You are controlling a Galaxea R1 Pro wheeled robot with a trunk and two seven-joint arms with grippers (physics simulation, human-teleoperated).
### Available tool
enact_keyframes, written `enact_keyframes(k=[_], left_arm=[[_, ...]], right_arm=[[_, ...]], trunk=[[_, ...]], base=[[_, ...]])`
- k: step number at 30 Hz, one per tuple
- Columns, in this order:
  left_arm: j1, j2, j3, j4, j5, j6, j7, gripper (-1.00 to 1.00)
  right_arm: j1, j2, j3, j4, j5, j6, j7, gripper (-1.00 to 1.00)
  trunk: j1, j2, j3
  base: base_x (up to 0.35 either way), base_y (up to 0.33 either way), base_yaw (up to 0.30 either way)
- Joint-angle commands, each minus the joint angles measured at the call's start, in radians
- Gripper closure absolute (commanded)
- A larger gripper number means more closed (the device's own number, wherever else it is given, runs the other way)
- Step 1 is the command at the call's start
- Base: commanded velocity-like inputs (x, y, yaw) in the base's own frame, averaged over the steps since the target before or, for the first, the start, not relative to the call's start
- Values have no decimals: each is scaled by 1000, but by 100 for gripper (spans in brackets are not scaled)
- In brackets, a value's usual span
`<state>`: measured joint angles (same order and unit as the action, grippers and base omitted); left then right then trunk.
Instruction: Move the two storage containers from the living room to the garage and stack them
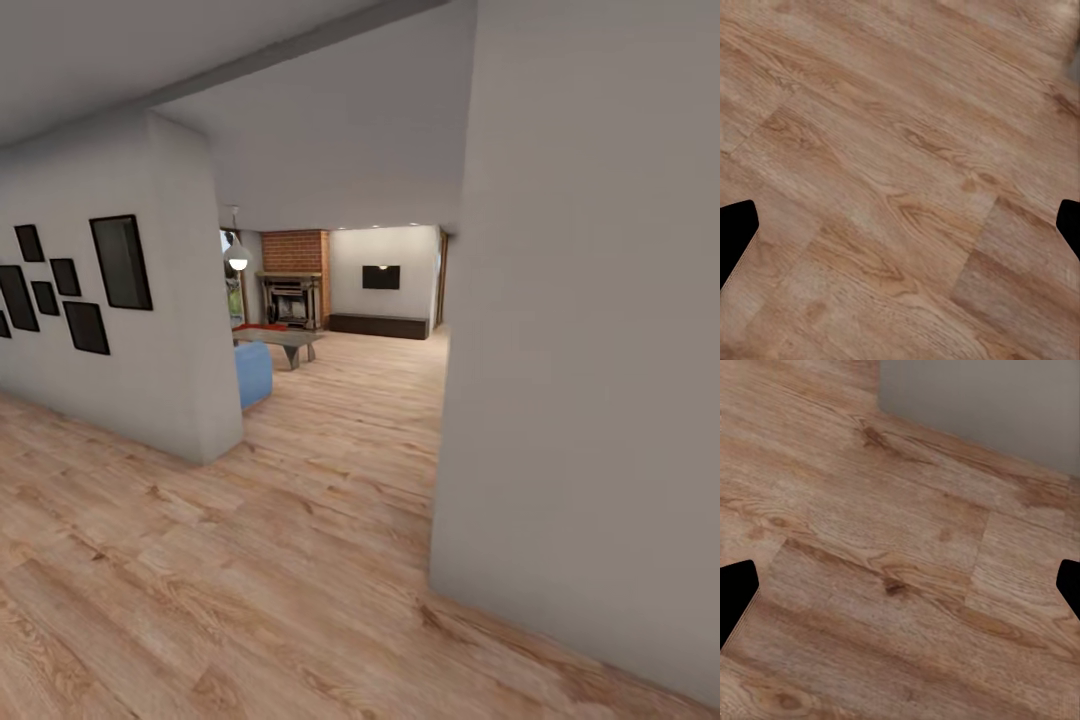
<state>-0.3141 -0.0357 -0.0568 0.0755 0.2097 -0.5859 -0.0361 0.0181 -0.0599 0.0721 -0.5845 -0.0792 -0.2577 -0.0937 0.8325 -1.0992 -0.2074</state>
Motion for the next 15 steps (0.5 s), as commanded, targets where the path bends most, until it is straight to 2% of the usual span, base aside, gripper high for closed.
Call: enact_keyframes(k=[1,15], left_arm=[[-2,0,-6,4,10,-6,-4,-100],[-2,-1,-6,4,10,-6,-4,-100]], right_arm=[[0,-1,8,-1,-8,-2,-8,-100],[0,-2,11,-1,-2,-3,-7,-100]], trunk=[[1,-1,-1],[1,-1,-1]], base=[[325,118,0],[325,118,0]])
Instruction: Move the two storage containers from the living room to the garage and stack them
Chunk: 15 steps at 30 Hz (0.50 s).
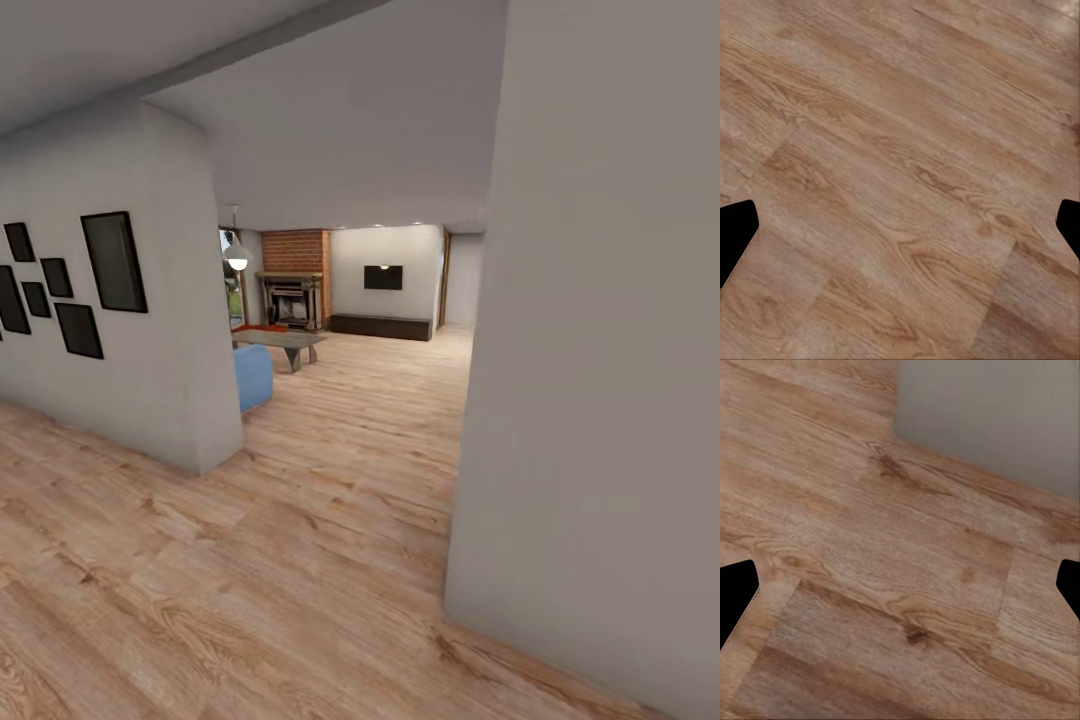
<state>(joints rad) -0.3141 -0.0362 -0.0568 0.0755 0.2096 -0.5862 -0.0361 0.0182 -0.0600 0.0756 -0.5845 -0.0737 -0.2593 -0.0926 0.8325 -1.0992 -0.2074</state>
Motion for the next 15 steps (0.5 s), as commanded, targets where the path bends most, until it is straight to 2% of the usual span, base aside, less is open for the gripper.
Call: enact_keyframes(k=[1,15], left_arm=[[-2,-1,-6,4,10,-6,-4,-100],[-2,0,-6,4,10,-6,-4,-100]], right_arm=[[0,-1,8,-1,-8,-1,-7,-100],[0,-2,4,-1,-14,-1,-6,-100]], trunk=[[1,-1,-1],[1,-1,-1]], base=[[325,118,0],[325,122,0]])
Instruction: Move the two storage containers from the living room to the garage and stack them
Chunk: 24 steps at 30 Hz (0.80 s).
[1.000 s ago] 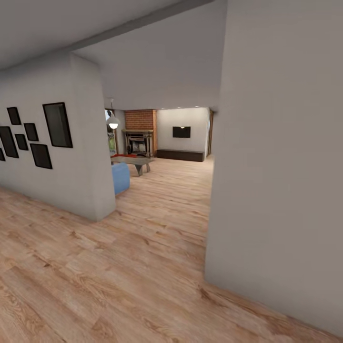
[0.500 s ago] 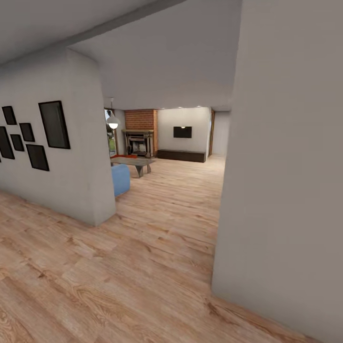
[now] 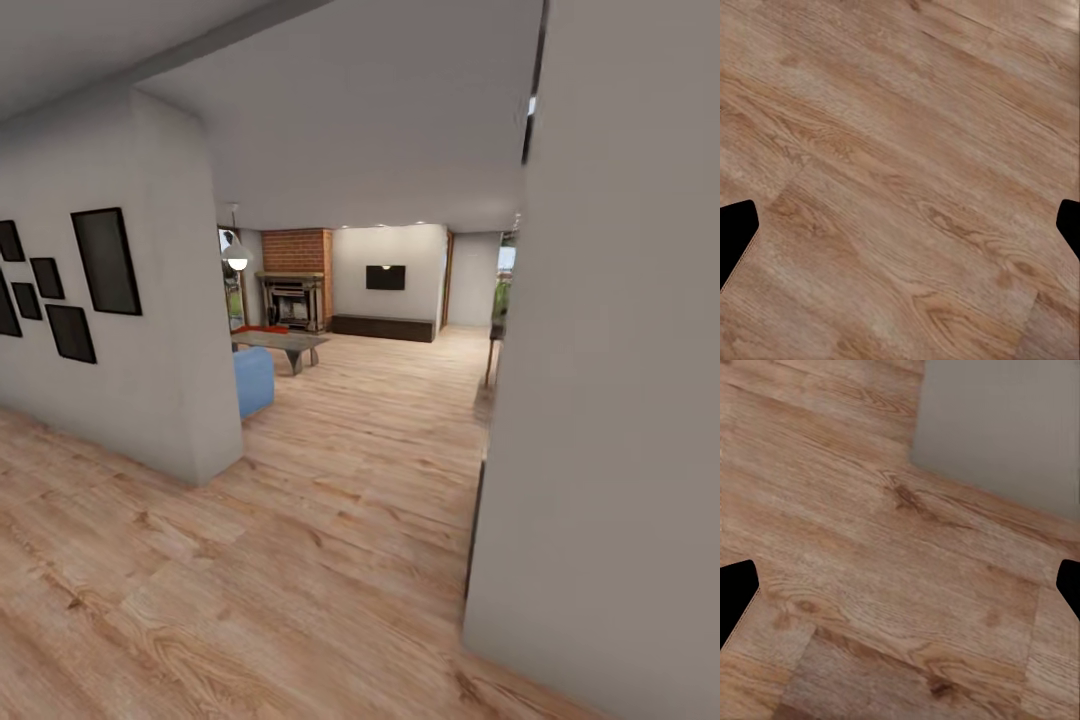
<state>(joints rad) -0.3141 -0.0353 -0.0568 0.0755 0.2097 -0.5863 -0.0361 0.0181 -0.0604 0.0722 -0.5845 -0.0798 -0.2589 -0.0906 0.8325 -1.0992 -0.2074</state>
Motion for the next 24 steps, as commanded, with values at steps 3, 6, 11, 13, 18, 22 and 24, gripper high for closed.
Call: enact_keyframes(k=[3,6,11,13,18,22,24], left_arm=[[-2,0,-6,4,10,-5,-4,-100],[-2,-1,-6,4,10,-5,-4,-100],[-2,-1,-6,4,10,-5,-4,-100],[-2,-1,-6,4,10,-5,-4,-100],[-2,-1,-6,4,10,-5,-4,-100],[-2,-1,-6,4,10,-5,-4,-100],[-2,-1,-6,4,10,-6,-3,-100]], right_arm=[[0,-1,8,-2,-8,-1,-8,-100],[0,-1,8,-2,-8,-1,-8,-100],[0,-1,8,-2,-8,-1,-8,-100],[0,-2,8,-2,-8,-1,-8,-100],[0,-1,8,-2,-8,0,-8,-100],[0,-1,8,-2,-8,-1,-8,-100],[0,-2,8,-2,-8,0,-8,-100]], trunk=[[1,-1,-1],[1,-1,-1],[1,-1,-1],[1,-1,-1],[1,-1,-1],[1,-1,-1],[1,-1,-1]], base=[[325,139,0],[324,144,0],[324,145,0],[324,145,0],[324,145,0],[324,135,0],[324,131,0]])
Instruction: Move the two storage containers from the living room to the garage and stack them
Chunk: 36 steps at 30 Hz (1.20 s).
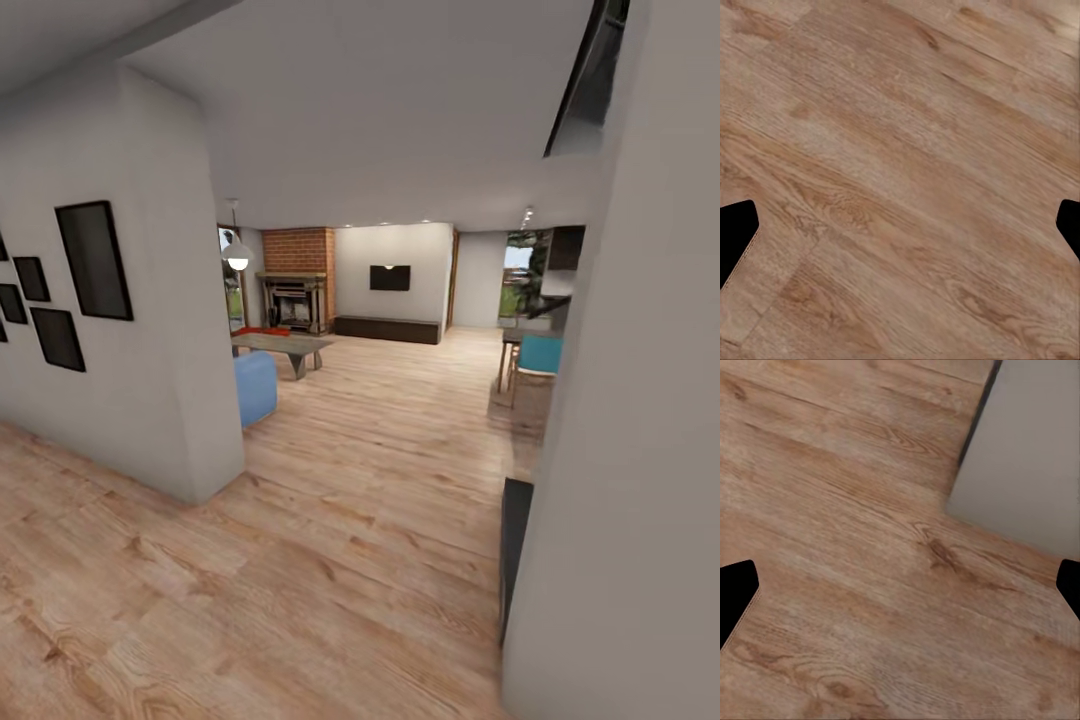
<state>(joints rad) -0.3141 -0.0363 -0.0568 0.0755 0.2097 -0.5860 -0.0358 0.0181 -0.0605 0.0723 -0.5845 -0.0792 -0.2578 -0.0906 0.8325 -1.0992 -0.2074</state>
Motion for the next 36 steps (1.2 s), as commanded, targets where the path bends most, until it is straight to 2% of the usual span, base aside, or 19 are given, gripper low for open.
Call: enact_keyframes(k=[1,21,29,36], left_arm=[[-2,0,-6,4,10,-5,-4,-100],[-2,0,-6,4,10,-5,-3,-100],[-2,1,-5,4,10,51,0,-100],[-2,1,-5,4,11,54,2,-100]], right_arm=[[0,-1,8,-2,-8,-2,-8,-100],[0,-1,7,-2,-8,-1,-8,-100],[0,-1,7,-2,-8,-2,-8,-100],[0,-1,7,-2,-9,-2,-8,-100]], trunk=[[1,-1,-1],[1,-1,-1],[1,-1,-1],[1,-1,-1]], base=[[324,130,0],[324,129,0],[325,28,0],[325,1,0]])
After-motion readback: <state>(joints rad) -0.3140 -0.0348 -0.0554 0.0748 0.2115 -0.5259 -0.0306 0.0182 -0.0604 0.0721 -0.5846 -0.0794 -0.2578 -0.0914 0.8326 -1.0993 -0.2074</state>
